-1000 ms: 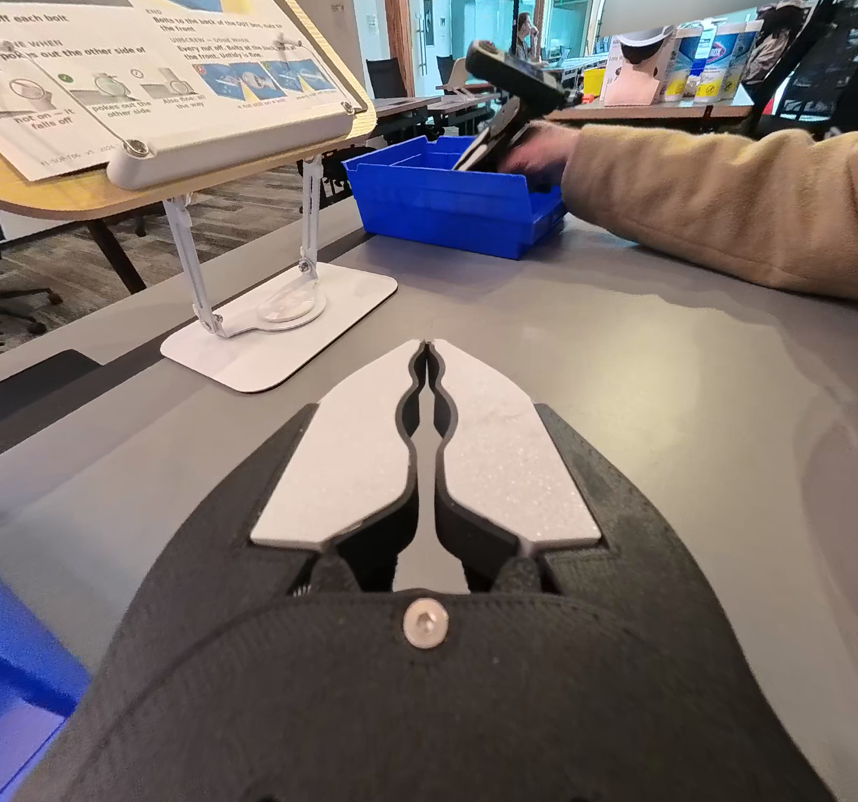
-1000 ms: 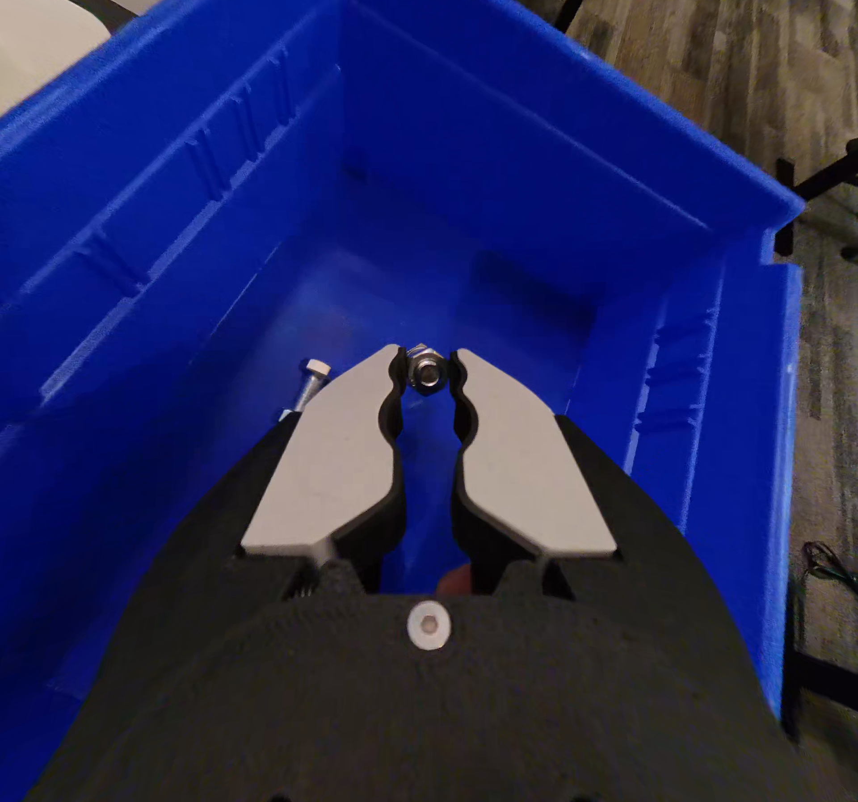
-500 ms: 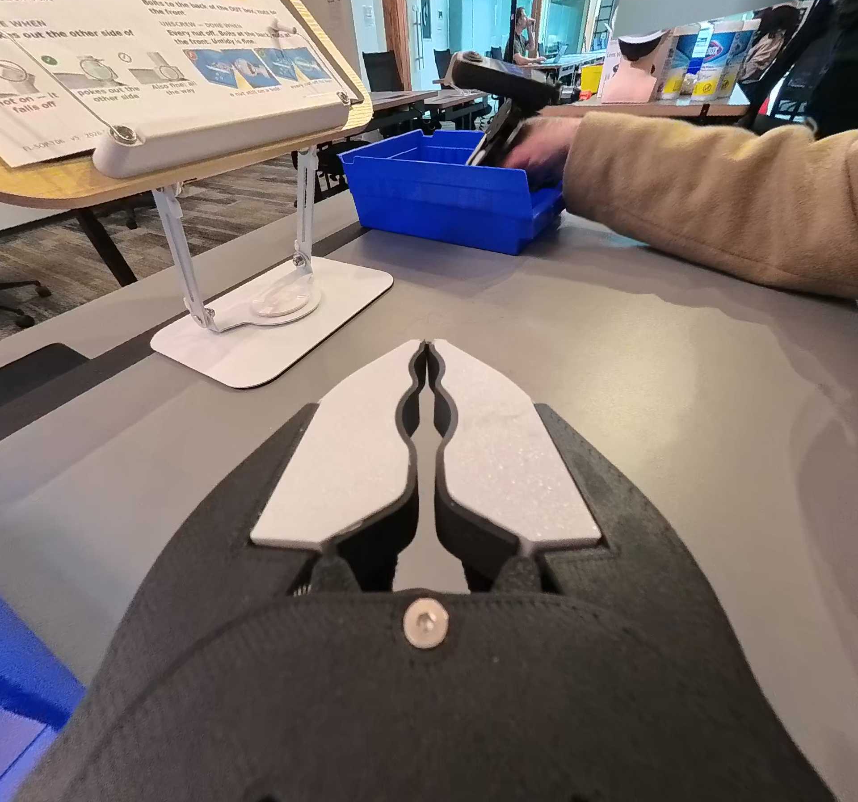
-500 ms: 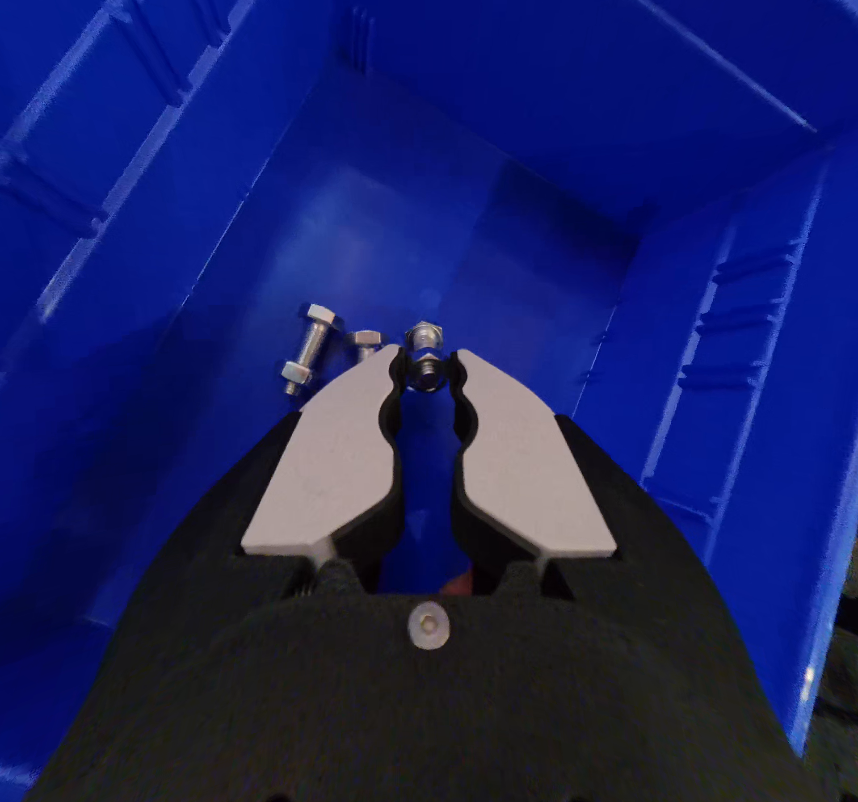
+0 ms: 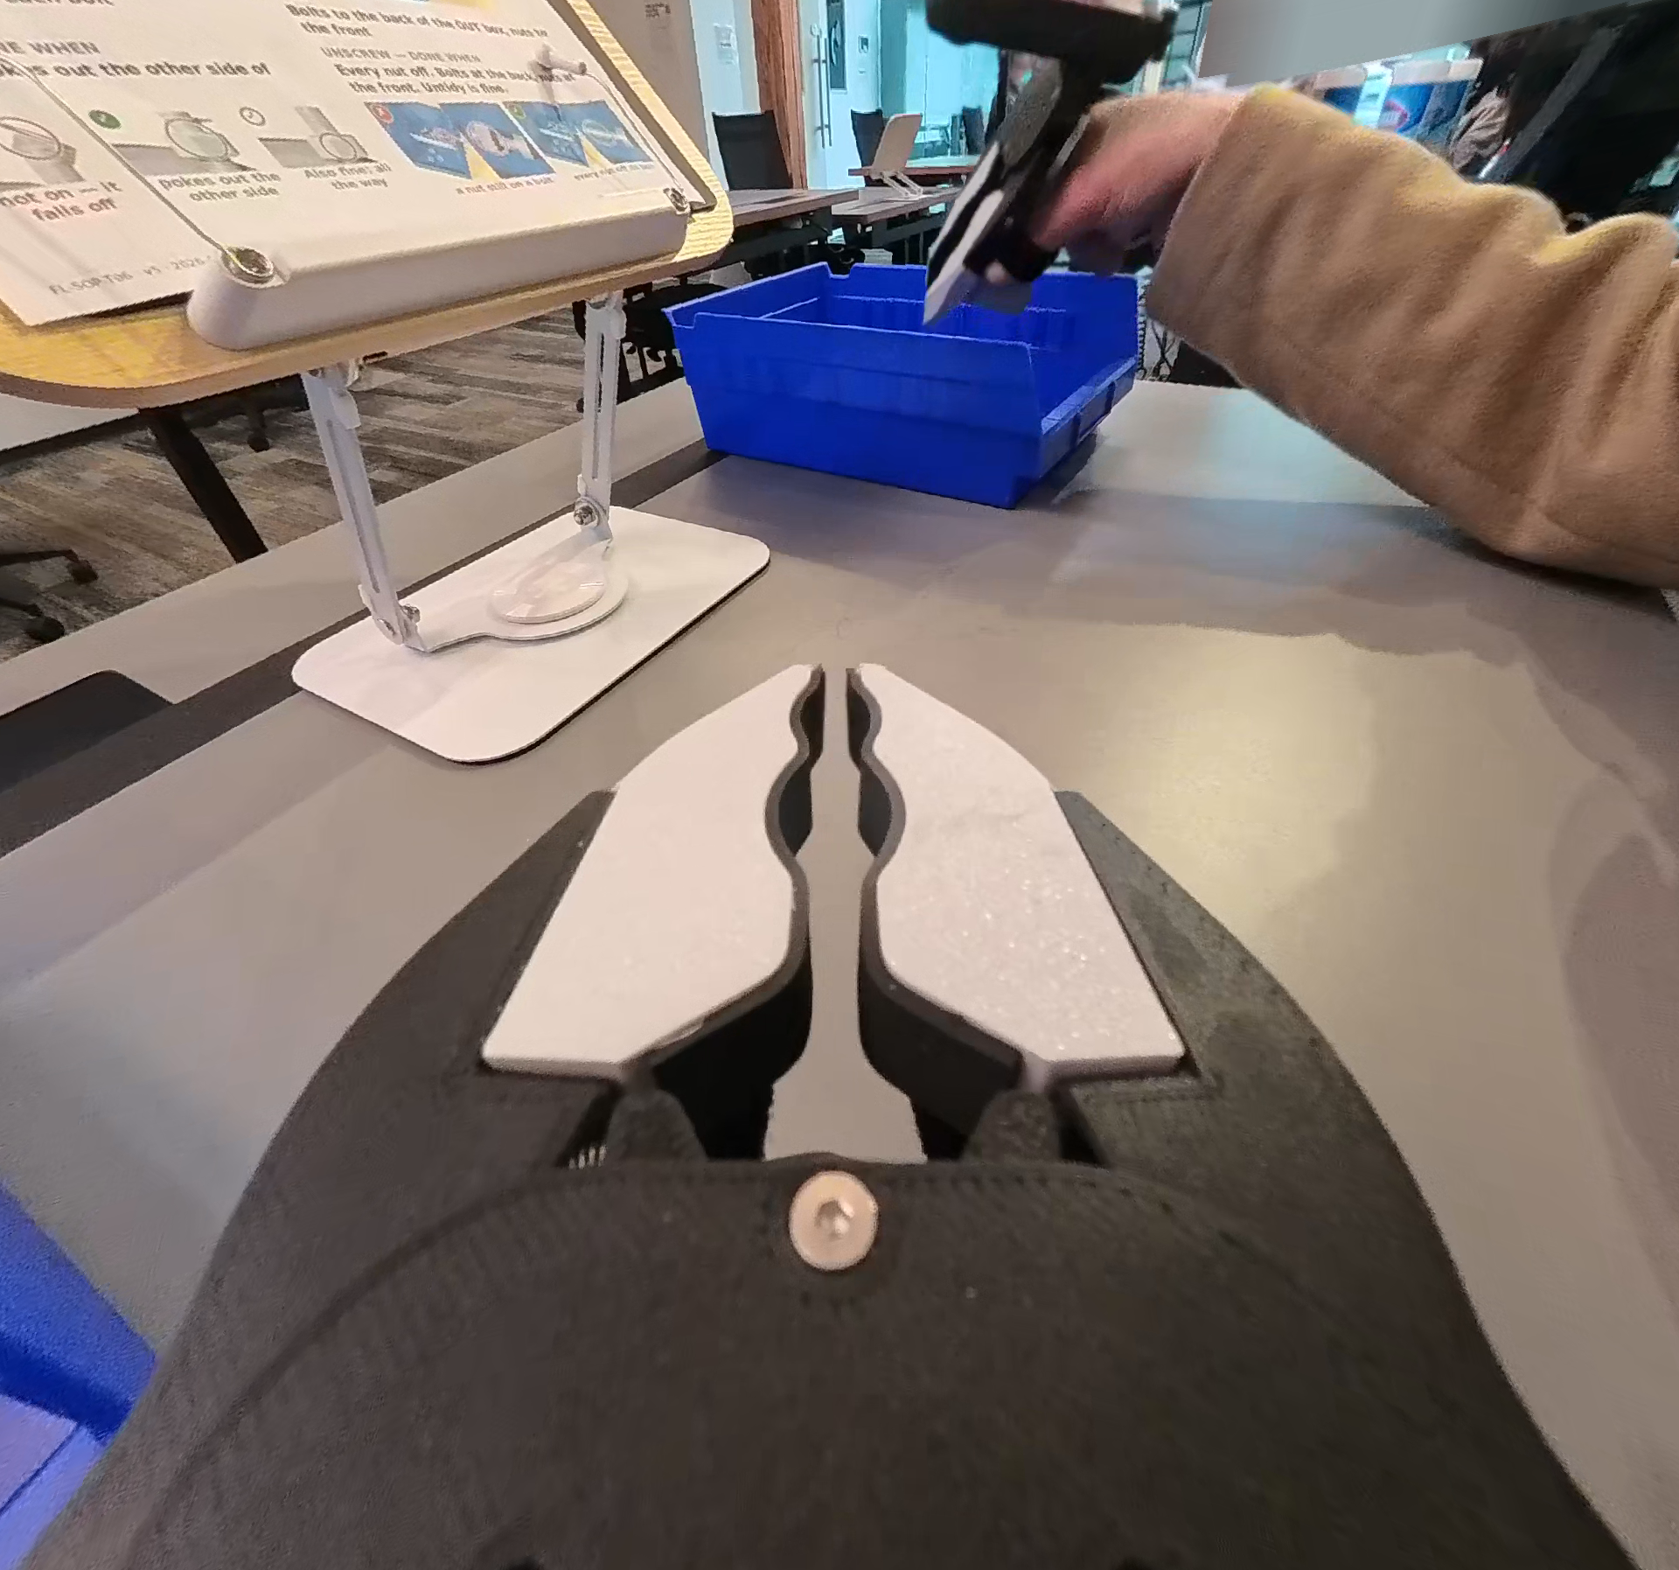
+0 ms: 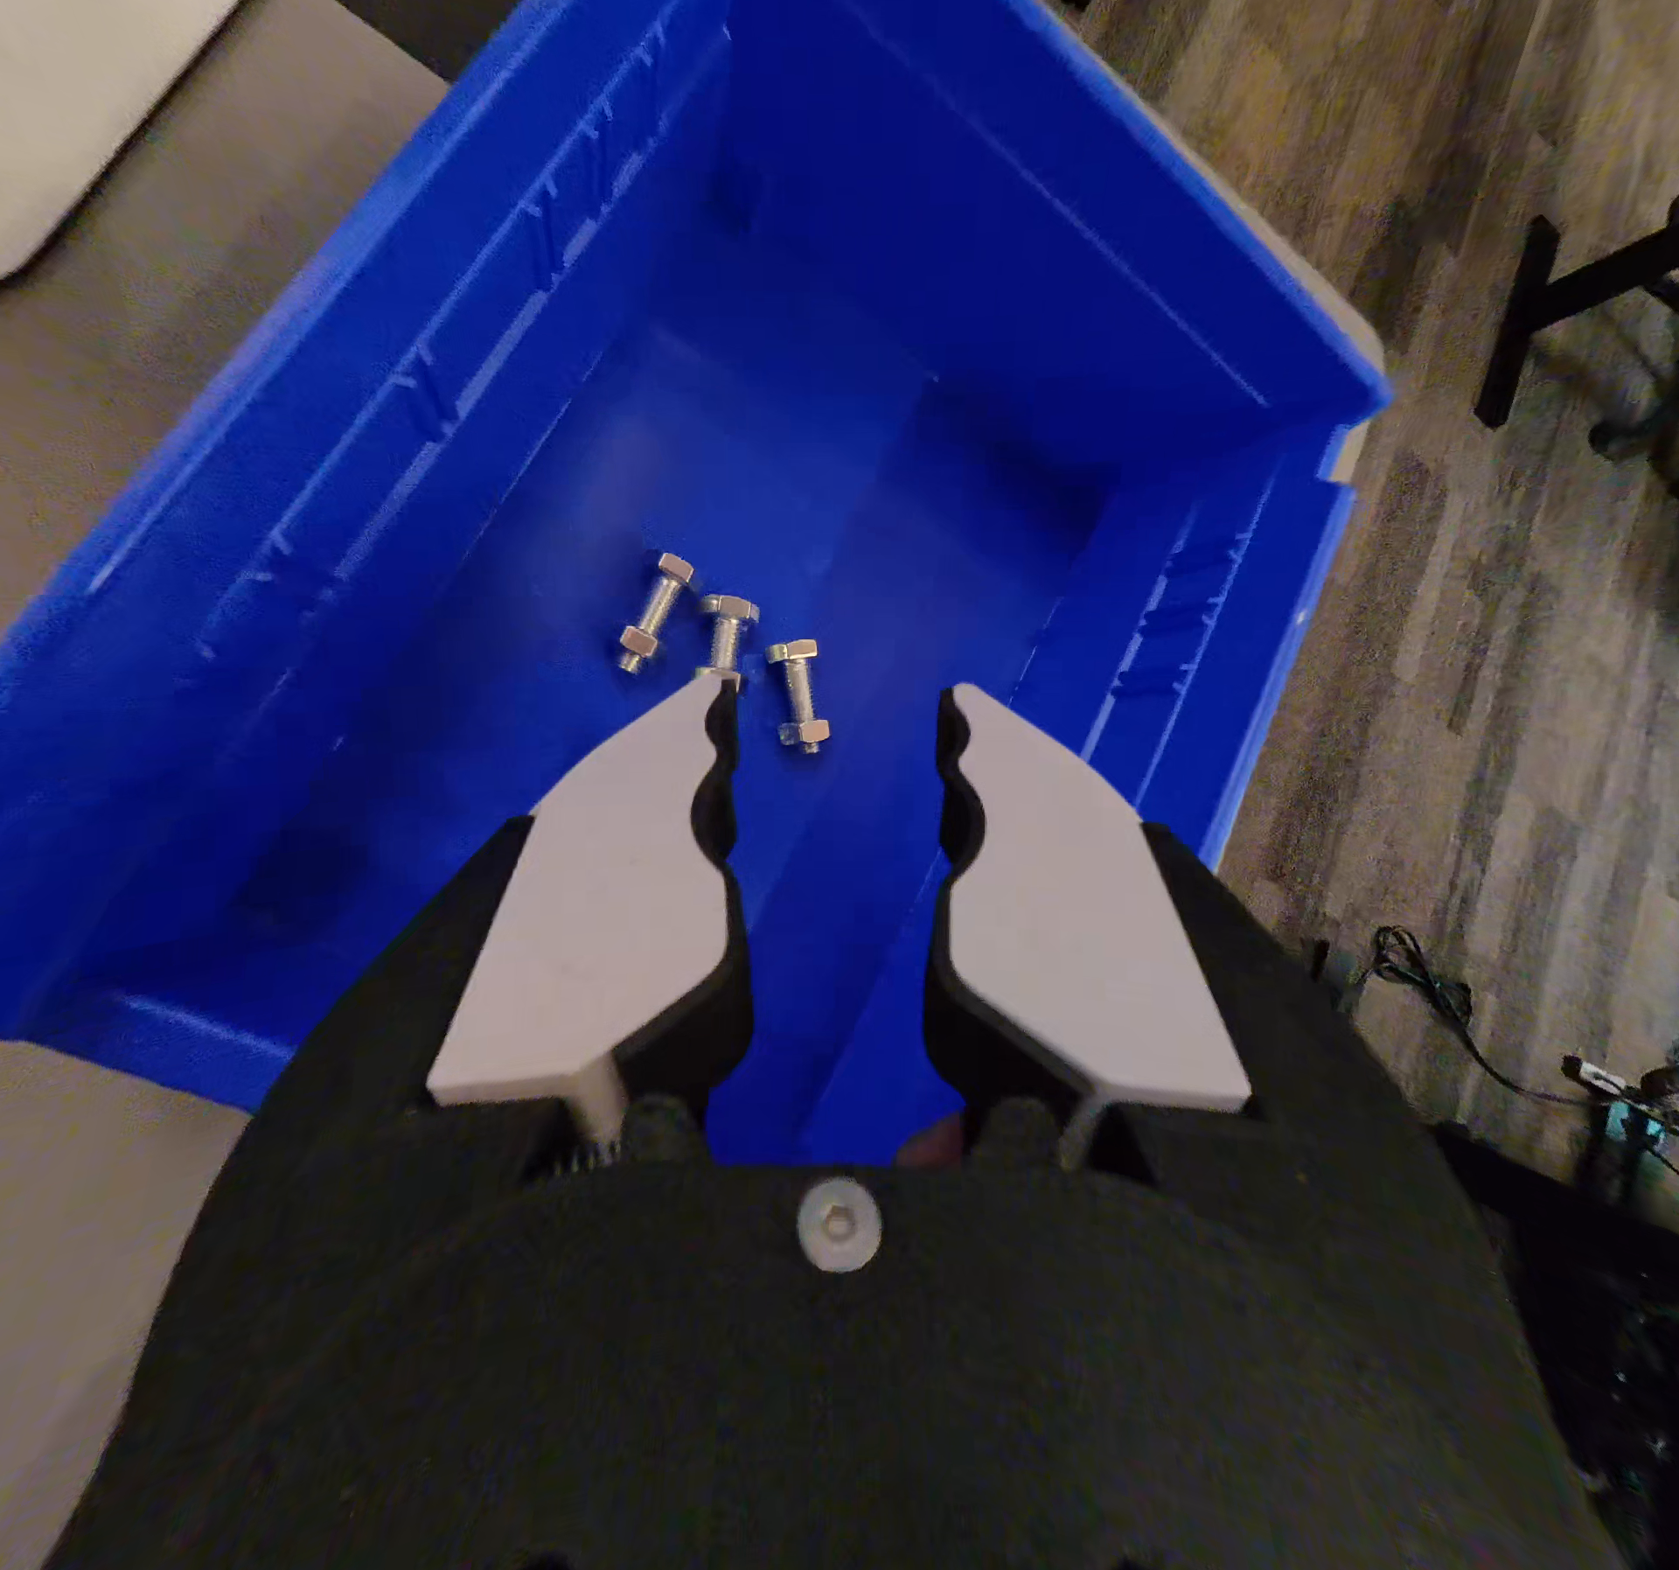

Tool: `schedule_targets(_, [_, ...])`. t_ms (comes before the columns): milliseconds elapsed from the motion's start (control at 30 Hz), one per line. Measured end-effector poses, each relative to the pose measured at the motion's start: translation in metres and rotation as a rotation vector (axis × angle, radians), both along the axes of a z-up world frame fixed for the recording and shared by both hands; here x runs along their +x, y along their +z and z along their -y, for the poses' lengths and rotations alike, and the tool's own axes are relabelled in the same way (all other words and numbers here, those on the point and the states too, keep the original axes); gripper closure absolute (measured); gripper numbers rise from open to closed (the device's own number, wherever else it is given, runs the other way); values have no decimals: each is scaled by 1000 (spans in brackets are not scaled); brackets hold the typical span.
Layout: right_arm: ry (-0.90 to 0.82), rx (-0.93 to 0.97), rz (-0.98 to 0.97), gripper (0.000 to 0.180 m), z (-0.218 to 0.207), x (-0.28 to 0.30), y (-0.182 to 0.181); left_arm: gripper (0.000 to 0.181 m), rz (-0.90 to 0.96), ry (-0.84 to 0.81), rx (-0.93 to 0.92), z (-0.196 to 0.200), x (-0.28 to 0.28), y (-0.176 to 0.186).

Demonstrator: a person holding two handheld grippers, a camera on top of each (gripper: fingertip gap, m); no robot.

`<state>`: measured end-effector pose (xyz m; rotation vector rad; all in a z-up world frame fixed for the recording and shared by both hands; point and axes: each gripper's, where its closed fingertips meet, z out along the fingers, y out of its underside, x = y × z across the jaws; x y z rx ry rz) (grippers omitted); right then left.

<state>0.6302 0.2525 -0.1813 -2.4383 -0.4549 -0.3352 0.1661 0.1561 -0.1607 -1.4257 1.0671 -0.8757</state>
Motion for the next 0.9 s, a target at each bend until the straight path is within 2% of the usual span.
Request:
schedule_targets(33, [4,20,6,136,0,0,6,176,0,4,-1,-1,0,0])
schedule_targets(300, [32,206,63,132,4,-2,54,170,-14,52,17,-6,-9,2])
schedule_targets(500, [23,266,71,124,21,4,63,154,1,174,45,-23,-44,16])
schedule_targets(533, [12,281,86,121,26,8,63,151,-2,214,57,-28,-54,18])
schedule_targets(667, [-48,424,36,128,50,24,67,135,-31,445,133,-51,-112,34])
schedule_targets(833, [-151,535,41,125,70,57,63,116,-125,778,190,-84,-212,48])
schedule_targets(900, [-168,532,16,122,71,65,52,99,-190,930,174,-102,-260,41])
